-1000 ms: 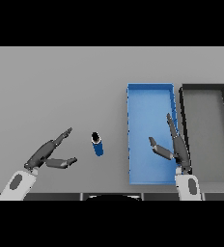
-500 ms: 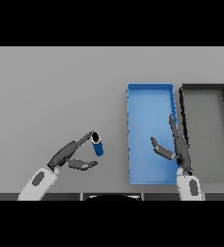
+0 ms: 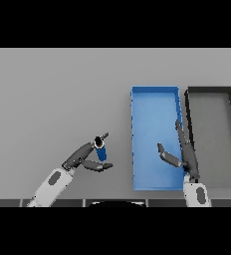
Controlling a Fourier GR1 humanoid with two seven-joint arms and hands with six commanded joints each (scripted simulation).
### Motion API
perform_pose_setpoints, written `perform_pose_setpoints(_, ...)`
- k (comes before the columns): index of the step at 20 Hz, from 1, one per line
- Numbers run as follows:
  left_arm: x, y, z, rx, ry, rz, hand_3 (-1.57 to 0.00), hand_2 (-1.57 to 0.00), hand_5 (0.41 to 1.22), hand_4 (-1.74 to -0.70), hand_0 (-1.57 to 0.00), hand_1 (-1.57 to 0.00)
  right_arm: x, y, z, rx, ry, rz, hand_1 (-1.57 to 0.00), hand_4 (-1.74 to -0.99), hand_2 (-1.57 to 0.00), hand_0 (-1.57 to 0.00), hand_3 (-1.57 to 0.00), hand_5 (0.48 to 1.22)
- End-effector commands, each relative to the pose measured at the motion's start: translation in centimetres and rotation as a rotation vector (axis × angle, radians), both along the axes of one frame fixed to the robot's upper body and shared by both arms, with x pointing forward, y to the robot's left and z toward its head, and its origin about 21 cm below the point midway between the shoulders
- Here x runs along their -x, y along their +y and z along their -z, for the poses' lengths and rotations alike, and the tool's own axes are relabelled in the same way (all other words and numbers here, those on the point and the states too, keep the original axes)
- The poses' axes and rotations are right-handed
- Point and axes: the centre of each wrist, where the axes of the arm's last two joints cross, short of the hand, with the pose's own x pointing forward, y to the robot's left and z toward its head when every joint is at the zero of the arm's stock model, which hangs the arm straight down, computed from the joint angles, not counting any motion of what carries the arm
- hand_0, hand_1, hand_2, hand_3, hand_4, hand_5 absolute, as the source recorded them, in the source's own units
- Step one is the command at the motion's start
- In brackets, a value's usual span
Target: Pick up the blue pipe and place it into the blue bin.
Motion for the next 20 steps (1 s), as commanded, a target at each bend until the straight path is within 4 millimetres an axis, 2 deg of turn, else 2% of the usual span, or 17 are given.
perform_pose_setpoints(1, -0.2, -0.5, 0.2, 0.017, 0.005, 0.004, 0.00, 0.00, 0.428, -1.08, 0.00, 0.00, 0.0, 0.1, -0.3, 0.010, -0.009, 0.003, 0.00, -1.207, 0.00, 0.00, 0.00, 0.646)
perform_pose_setpoints(3, -0.3, -1.5, 0.4, 0.050, -0.001, 0.010, 0.00, 0.00, 0.463, -1.11, 0.00, 0.00, -0.1, 0.0, -0.2, 0.007, 0.002, 0.003, 0.00, -1.207, 0.00, 0.00, 0.00, 0.650)
perform_pose_setpoints(4, -0.2, -2.0, 0.5, 0.087, 0.006, 0.004, -0.04, -0.05, 0.502, -1.14, 0.00, 0.00, 0.0, 0.0, 0.1, 0.008, 0.008, 0.004, 0.00, -1.210, 0.00, 0.00, 0.00, 0.653)
perform_pose_setpoints(5, -0.2, -2.1, 0.5, 0.129, 0.012, 0.001, -0.12, -0.15, 0.550, -1.19, 0.00, -0.04, -0.1, 0.1, -0.2, 0.004, -0.007, 0.000, 0.00, -1.213, 0.00, 0.00, 0.00, 0.655)
perform_pose_setpoints(6, -0.2, -2.1, 0.7, 0.154, 0.025, -0.010, -0.28, -0.31, 0.613, -1.24, -0.01, -0.16, 0.1, -0.2, 0.0, 0.000, -0.014, -0.002, 0.00, -1.217, 0.00, 0.00, 0.00, 0.655)
perform_pose_setpoints(7, -0.5, -2.4, 0.6, 0.186, 0.038, -0.019, -0.53, -0.49, 0.735, -1.28, -0.12, -0.32, 0.3, -0.3, 0.3, 0.001, 0.000, 0.001, 0.00, -1.220, 0.00, 0.00, 0.00, 0.656)
perform_pose_setpoints(9, -0.1, -2.8, 0.8, 0.220, 0.037, -0.022, -0.91, -0.87, 0.910, -1.44, -0.60, -0.75, 0.0, -0.3, -0.1, 0.007, -0.005, 0.005, 0.00, -1.219, 0.00, 0.00, 0.00, 0.657)
perform_pose_setpoints(10, -0.1, -3.1, 0.7, 0.221, 0.047, -0.021, -1.03, -1.01, 0.972, -1.50, -0.80, -0.92, -0.1, -0.4, -0.3, 0.002, -0.007, -0.002, 0.00, -1.224, 0.00, 0.00, 0.00, 0.658)
perform_pose_setpoints(12, 0.2, -3.5, 0.7, 0.227, 0.033, -0.006, -1.19, -1.21, 1.062, -1.58, -1.07, -1.15, -0.1, -0.1, -0.3, -0.010, 0.005, -0.005, 0.00, -1.233, 0.00, 0.00, 0.00, 0.660)
perform_pose_setpoints(15, 0.6, -4.0, 0.6, 0.218, -0.019, 0.007, -1.38, -1.39, 1.139, -1.51, -1.32, -1.36, -0.4, 0.4, -0.1, -0.015, 0.011, -0.012, 0.00, -1.222, 0.00, 0.00, 0.00, 0.646)
perform_pose_setpoints(20, 0.4, -5.2, -1.3, 0.292, -0.108, 0.007, -1.51, -1.51, 1.194, -1.47, -1.49, -1.50, -0.6, -0.1, -0.1, -0.026, 0.014, -0.017, 0.00, -1.225, 0.00, 0.00, 0.00, 0.630)
